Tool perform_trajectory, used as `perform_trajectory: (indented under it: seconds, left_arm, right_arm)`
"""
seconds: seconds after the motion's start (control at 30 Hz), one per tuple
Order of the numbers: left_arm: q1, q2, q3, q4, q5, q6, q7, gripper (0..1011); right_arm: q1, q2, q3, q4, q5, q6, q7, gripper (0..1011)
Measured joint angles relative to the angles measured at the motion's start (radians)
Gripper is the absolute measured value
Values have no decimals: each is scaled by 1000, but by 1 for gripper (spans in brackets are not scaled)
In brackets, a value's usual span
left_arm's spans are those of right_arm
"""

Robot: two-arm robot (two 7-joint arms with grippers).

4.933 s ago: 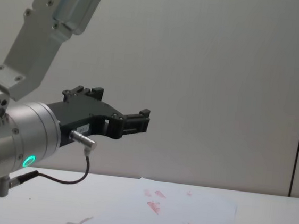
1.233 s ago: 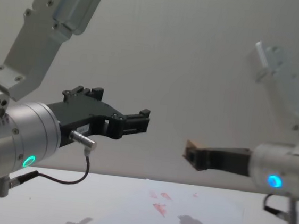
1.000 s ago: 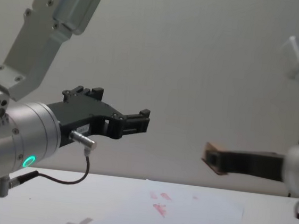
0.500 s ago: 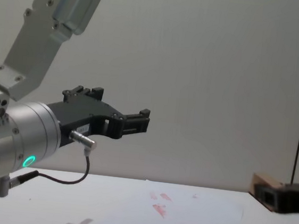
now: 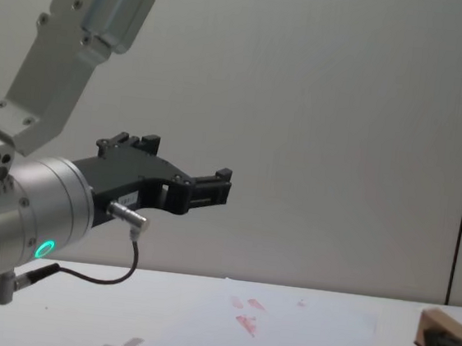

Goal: Use the one hand to pick up the stamp and affix it onto the A4 paper.

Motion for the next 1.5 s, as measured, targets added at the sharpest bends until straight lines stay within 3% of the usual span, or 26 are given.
perform_trajectory:
  seconds: [0.3,0.83,1.23,1.5]
  left_arm:
    - [0,0,0,0,0,0,0,1003]
    - [0,0,0,0,0,0,0,1003]
    - [0,0,0,0,0,0,0,1003]
    - [0,0,0,0,0,0,0,1003]
  right_arm:
    - [1,-3,-6,39,-29,-4,0,221]
    - [60,-51,-36,136,-97,-2,16,221]
    - [85,-70,-44,166,-120,5,19,233]
    - [92,-75,-47,175,-127,7,20,474]
